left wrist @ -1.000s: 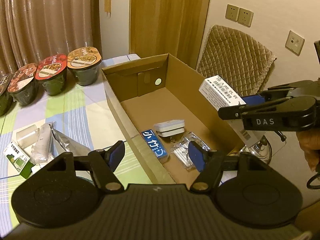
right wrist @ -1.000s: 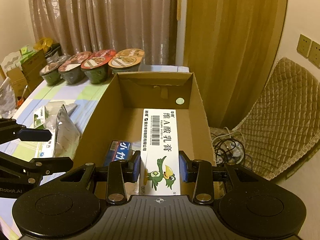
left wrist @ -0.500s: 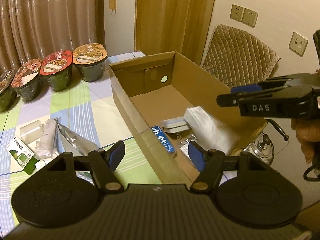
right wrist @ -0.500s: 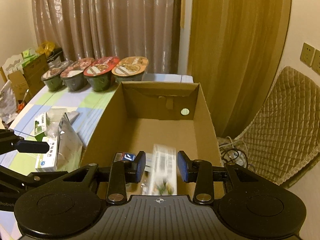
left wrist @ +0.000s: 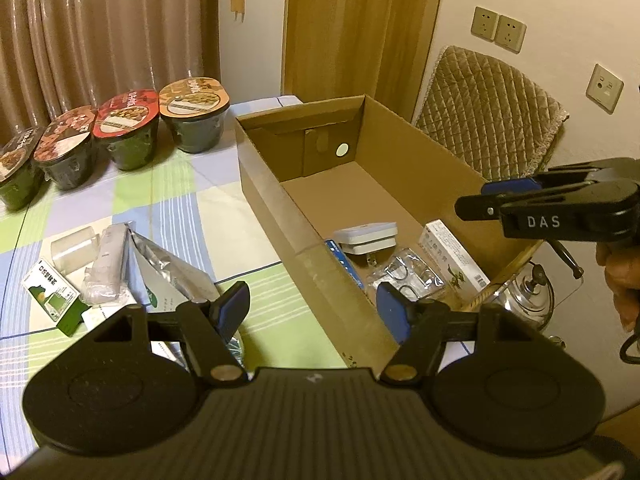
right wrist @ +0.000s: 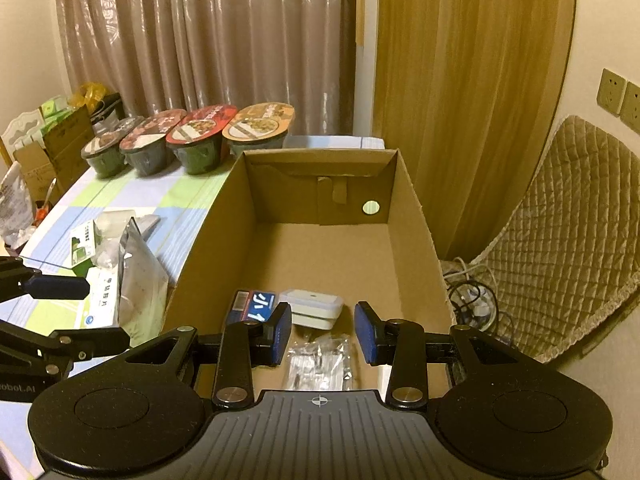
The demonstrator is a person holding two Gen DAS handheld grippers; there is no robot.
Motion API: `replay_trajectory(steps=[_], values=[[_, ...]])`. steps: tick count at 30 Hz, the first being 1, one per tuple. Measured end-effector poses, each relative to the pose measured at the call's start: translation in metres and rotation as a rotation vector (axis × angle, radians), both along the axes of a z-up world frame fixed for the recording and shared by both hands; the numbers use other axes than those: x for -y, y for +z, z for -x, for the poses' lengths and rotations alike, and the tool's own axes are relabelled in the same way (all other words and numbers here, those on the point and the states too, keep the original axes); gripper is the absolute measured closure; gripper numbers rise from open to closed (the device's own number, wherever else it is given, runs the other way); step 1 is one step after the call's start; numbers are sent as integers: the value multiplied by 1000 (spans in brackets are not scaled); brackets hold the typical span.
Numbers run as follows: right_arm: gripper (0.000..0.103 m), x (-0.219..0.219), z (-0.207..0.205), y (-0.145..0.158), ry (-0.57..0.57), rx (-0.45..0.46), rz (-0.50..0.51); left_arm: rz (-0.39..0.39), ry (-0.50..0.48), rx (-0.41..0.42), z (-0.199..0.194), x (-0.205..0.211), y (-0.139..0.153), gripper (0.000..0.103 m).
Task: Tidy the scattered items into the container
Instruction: 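Move both tools away from the cardboard box toward the table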
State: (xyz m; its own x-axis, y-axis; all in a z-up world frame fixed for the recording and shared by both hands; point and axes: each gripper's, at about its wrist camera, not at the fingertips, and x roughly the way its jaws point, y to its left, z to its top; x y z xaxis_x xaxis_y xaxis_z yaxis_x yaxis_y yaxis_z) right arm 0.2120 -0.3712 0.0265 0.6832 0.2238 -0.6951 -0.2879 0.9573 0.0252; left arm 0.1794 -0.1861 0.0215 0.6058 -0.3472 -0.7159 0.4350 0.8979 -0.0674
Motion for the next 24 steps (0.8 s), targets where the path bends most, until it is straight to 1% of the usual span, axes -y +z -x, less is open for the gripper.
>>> replay_trajectory(steps=[10,18,24], values=[[61,-15,14,9,9,-9,9,-2,22,2,10,-19,7,37],[61,-48,33,21,52,-15,10,2,70,4,25,-50,15,37],[61,-74,44,26,88,-9,11,2,120,8,40,-82,20,36]])
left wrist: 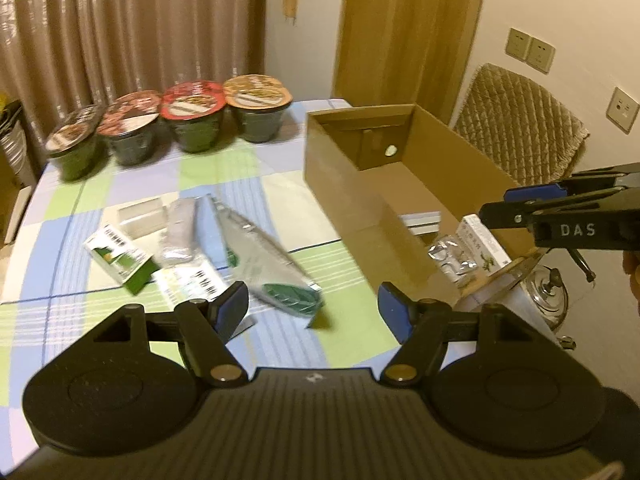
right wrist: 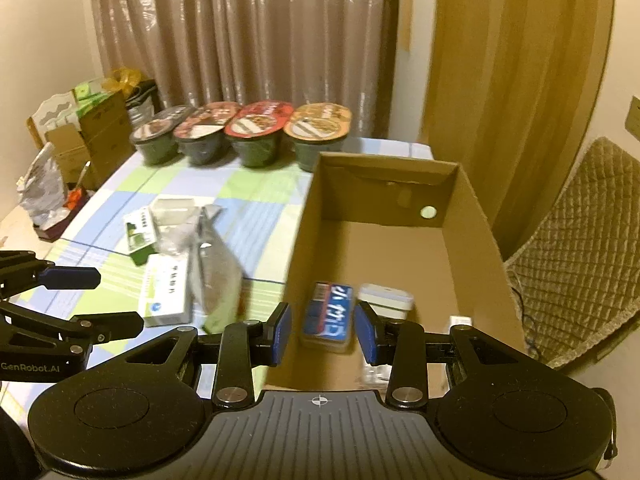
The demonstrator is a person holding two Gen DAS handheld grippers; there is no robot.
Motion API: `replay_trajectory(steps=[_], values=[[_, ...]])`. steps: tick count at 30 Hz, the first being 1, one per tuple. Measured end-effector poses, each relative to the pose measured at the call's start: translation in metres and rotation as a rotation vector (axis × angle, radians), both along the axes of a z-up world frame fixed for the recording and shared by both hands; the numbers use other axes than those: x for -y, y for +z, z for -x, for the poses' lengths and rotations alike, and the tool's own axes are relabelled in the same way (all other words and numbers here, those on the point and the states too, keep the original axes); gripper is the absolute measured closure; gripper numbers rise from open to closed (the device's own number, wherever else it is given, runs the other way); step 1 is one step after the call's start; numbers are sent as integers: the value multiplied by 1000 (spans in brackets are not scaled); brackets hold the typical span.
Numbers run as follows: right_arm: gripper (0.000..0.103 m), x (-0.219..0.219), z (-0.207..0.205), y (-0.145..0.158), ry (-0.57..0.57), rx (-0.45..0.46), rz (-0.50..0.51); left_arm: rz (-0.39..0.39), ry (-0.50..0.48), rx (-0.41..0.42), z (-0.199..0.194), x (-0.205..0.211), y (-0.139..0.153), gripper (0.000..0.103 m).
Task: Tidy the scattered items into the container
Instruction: 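Move both tools away from the cardboard box toward the table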
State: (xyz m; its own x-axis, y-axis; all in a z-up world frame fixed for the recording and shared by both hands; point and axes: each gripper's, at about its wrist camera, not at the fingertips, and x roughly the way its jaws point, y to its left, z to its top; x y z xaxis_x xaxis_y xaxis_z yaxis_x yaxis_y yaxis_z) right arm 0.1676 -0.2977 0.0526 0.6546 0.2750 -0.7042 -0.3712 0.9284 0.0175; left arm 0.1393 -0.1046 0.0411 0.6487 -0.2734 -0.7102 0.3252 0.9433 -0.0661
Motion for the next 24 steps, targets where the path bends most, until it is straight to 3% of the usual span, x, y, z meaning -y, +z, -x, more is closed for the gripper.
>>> replay_trajectory(steps=[9,10,12,24], values=[[60,-37,15,5,52,4,10,4,84,-7,22,-54,-1,35],[51,-41,17,5,58,5,9,4,93,-8,24,-60,-2,35],[11,-47,23,8,70,29,-11,4,112,-11,28,-71,-3,35],[10,-97,38,-7,196,-1,27,7,200,-36,41,-124,-16,34]])
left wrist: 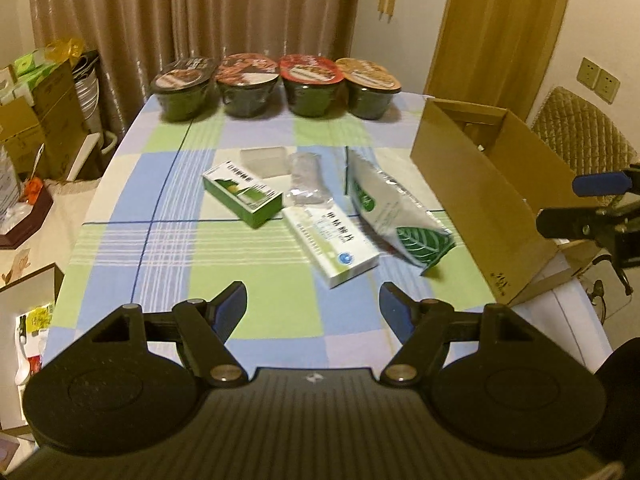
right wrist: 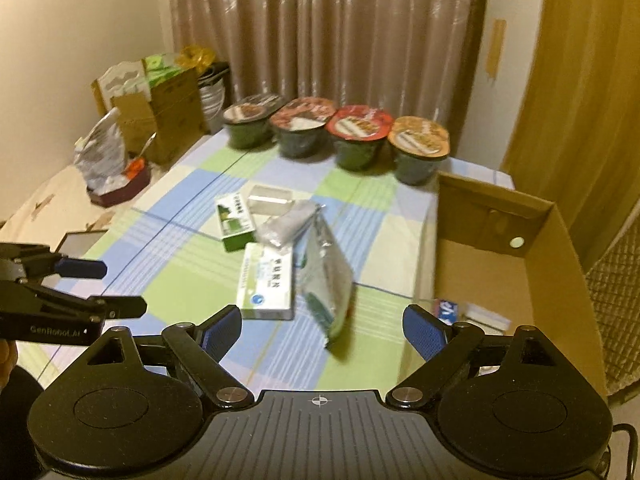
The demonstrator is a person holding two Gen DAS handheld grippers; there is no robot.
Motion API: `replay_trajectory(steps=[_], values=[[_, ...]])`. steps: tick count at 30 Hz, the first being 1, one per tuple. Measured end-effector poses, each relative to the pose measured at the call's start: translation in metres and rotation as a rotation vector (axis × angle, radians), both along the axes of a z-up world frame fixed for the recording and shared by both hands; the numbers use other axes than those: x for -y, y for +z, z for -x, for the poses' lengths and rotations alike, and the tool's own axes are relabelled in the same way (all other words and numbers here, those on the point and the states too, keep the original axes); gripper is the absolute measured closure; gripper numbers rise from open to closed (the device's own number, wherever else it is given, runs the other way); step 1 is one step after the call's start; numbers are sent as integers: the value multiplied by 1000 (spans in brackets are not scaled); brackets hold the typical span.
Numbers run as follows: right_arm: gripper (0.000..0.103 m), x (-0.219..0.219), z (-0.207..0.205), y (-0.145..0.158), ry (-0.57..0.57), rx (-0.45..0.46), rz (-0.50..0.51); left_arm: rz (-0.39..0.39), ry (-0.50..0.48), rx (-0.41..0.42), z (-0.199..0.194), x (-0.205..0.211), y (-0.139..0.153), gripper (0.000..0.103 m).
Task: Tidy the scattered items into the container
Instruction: 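Move both tools away from the cardboard box toward the table, then reach down and grasp the silver foil bag with the right tool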
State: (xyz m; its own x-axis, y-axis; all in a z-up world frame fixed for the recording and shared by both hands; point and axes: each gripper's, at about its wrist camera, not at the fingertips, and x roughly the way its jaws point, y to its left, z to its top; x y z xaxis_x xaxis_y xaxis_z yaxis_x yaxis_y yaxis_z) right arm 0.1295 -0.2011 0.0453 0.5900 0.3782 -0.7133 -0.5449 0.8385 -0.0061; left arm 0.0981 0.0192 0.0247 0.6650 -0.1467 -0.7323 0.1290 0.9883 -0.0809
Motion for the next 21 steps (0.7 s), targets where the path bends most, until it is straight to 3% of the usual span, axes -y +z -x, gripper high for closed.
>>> replay_trajectory(steps=[10,21], values=[[10,-16,-17,-22,37,-48,37,22,6,-34,-16,-4,-23,30],[10,-37,-81,-44,95,-105,98,38,-12,-59,-63,7,-62,27]])
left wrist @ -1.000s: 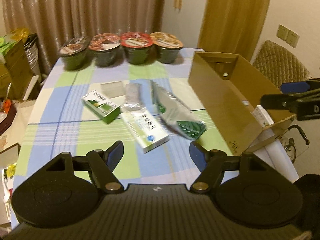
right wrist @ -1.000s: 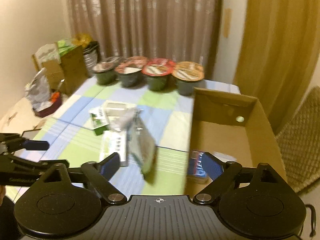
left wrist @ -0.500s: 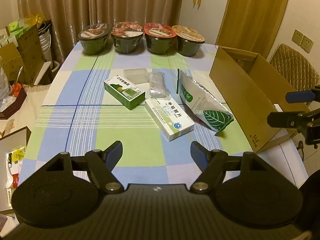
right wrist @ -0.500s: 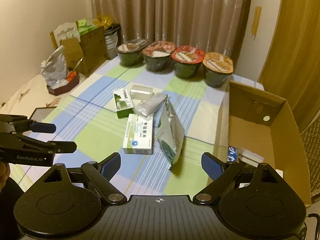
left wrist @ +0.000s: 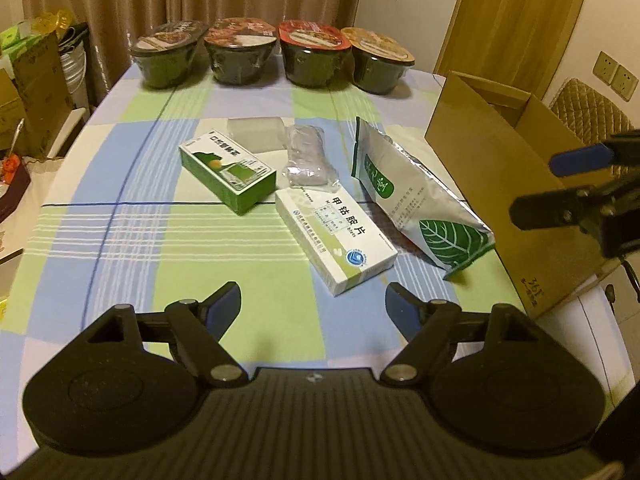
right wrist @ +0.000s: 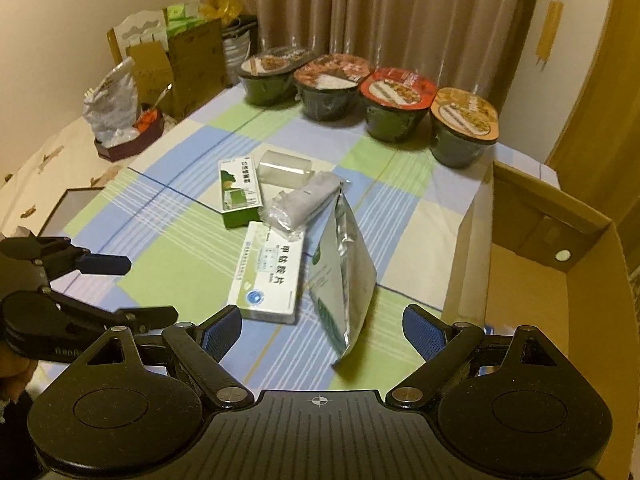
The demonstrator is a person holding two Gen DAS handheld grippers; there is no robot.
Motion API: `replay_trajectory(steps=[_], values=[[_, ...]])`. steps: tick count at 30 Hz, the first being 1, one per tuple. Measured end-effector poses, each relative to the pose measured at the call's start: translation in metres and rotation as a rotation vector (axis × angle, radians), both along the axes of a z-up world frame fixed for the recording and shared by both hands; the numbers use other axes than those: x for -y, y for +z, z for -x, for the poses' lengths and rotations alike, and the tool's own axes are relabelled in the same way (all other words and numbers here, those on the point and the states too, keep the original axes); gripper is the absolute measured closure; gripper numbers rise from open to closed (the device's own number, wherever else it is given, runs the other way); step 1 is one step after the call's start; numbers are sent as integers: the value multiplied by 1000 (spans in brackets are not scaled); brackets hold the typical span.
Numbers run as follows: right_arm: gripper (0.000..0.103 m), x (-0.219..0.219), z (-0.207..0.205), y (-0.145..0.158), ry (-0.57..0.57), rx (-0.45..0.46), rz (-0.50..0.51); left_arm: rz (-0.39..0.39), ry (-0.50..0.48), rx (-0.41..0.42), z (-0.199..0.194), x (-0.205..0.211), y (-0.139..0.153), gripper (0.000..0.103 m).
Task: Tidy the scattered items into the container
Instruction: 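Reach down and grasp the silver foil bag with the right tool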
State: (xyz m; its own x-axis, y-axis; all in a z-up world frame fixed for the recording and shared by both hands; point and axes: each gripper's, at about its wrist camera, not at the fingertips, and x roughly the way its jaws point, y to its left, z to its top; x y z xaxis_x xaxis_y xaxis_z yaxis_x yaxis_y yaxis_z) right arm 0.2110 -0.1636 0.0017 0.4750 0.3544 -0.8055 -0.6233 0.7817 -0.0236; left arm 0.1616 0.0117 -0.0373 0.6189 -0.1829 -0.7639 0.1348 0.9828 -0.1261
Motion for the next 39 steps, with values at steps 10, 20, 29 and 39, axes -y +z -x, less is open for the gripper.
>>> replay_trajectory(steps=[10,20,29,39], values=[[11,-16,-58,-40,37,-66,49,23,-18,-15,-46,11,-35,25],[26,-20,-91,-71,58,-122,55,90,-39,-61,-81,31,-61,23],[26,-19,-99,-79,69,-145,48,45,-55,-45,-87,42,-71,23],[44,-16,-97,-76,58,-140,53,58,40,-54,-80,14,-60,23]])
